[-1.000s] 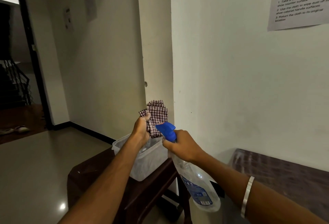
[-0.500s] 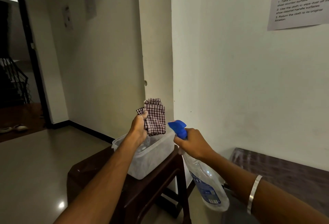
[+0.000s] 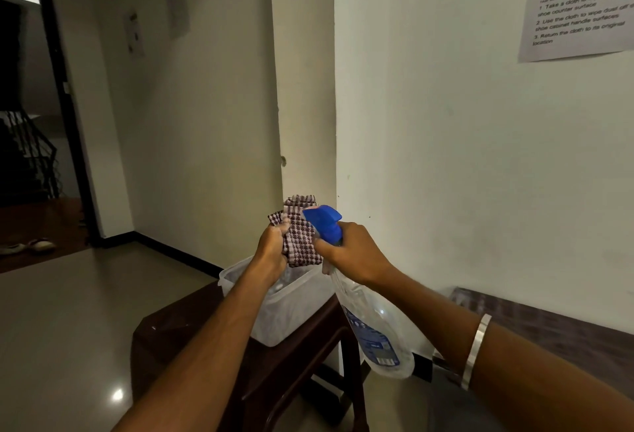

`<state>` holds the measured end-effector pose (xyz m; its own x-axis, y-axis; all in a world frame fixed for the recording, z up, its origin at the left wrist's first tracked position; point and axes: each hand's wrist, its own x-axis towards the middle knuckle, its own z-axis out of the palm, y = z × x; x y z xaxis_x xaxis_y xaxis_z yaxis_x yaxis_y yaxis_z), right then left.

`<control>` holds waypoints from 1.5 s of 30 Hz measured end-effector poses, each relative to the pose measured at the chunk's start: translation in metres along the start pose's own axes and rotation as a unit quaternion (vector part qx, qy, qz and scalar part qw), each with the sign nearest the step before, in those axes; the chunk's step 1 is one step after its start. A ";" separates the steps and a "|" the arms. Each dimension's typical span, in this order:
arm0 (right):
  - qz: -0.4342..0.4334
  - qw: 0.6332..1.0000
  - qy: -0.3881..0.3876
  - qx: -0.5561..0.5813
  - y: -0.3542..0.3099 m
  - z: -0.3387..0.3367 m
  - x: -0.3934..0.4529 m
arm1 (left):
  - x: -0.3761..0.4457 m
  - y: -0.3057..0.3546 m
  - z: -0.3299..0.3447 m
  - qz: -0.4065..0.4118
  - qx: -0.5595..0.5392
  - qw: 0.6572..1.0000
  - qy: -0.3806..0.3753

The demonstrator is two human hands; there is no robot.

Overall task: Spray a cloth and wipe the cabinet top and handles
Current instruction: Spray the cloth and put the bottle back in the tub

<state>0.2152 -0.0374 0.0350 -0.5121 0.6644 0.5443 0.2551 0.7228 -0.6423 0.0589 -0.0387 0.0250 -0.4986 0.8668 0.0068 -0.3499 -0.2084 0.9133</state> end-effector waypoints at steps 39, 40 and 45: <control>-0.021 0.999 -0.024 -0.001 -0.019 -0.037 0.062 | 0.019 0.013 -0.026 0.044 0.031 0.997 0.053; -0.029 0.999 -0.025 0.008 -0.025 -0.042 0.074 | 0.021 0.014 -0.027 0.046 0.041 0.996 0.062; -0.058 0.996 -0.034 0.053 -0.053 -0.053 0.124 | 0.031 0.019 -0.024 0.058 0.068 0.991 0.097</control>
<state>0.1821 0.0165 0.1650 -0.5885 0.5601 0.5831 0.1042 0.7677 -0.6323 0.0179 -0.0268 0.0324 -0.6772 0.7342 0.0488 -0.1783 -0.2280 0.9572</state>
